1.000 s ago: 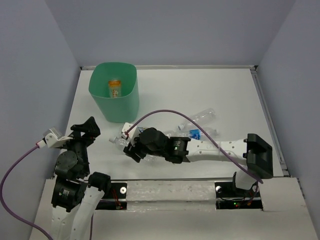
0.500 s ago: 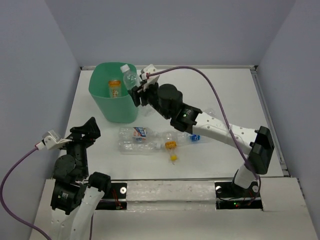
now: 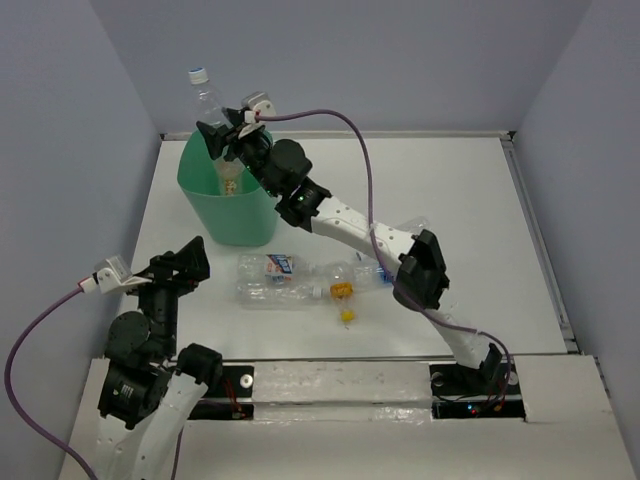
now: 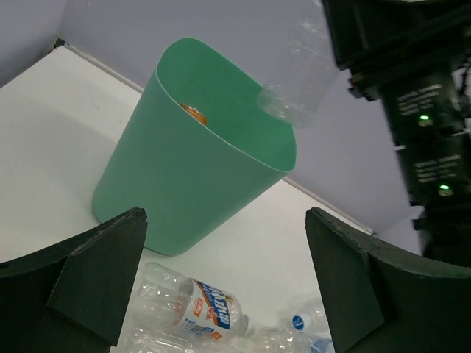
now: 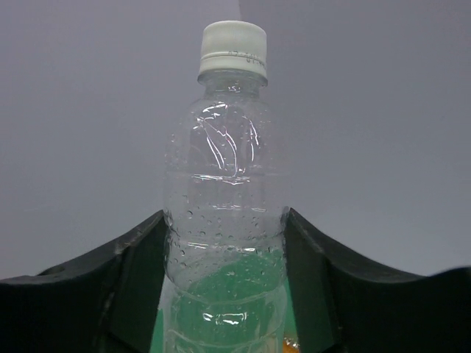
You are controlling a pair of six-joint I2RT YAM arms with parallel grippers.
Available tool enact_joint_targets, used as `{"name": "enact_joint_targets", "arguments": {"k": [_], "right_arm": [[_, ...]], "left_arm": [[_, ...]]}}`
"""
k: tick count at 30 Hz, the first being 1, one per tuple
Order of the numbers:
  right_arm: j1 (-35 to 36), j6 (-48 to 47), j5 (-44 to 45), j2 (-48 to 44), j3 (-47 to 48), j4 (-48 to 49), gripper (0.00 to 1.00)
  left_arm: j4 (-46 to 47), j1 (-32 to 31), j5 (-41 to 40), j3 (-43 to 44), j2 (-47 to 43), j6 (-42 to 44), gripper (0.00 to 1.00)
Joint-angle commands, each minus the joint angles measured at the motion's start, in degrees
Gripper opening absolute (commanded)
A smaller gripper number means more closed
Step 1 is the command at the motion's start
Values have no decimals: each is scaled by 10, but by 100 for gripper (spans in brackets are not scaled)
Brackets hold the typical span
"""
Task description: Put the plastic bottles in the bin
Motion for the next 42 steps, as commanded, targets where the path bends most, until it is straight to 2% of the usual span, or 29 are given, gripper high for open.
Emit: {"name": "enact_joint_targets", "arguments": {"k": [1,3,6,10,13,14,17,20,21,23,25,26,27,31,38,42], "right_arm": [[-13,14,-14,79,133,0,72],[-13,5,-9,90,137,-5,89],[-13,-2,-5,58,112,-12,96],[-20,0,12,-17,24,-12,96],[-20,7,42,-104,-60,-9,91],[-20,7,72,-131,-141,-9,88],[-25,19,171,-247,-283,-27,83],[-52,108,265,-359,-459,-108,78],[-77,174,277,-387,-533,-172,78],[-119,250,252,-465,-592,-280,79],[-164,310,217,-510,-672,-330,85],[-205,347,197,-531,-697,-343,95],[-222,359,184,-564,-720,-360,98],[-264,399,175,-590,-788,-390,100],[-327,477,157,-512,-797,-420,94],[-339,479,145,-473,-782,-409,93]], "left_arm": [[32,-8,6,-6,-6,18,99],[30,-13,4,-6,-6,18,99],[31,-14,2,-5,-6,19,99],[30,-14,3,-4,-6,23,99],[30,-12,3,-3,-5,23,99],[30,-11,4,-4,-4,23,99],[29,-7,5,-4,-6,22,99],[33,-3,11,-5,-10,22,99],[33,-2,12,-6,-10,21,99],[34,-1,15,-6,-7,22,99],[35,-1,17,-7,-6,21,99],[35,-1,19,-7,-6,22,99],[35,1,18,-7,-5,22,99],[36,6,22,-8,-2,21,99],[33,8,23,-8,-2,21,99],[35,8,26,-8,-4,22,99]]}}
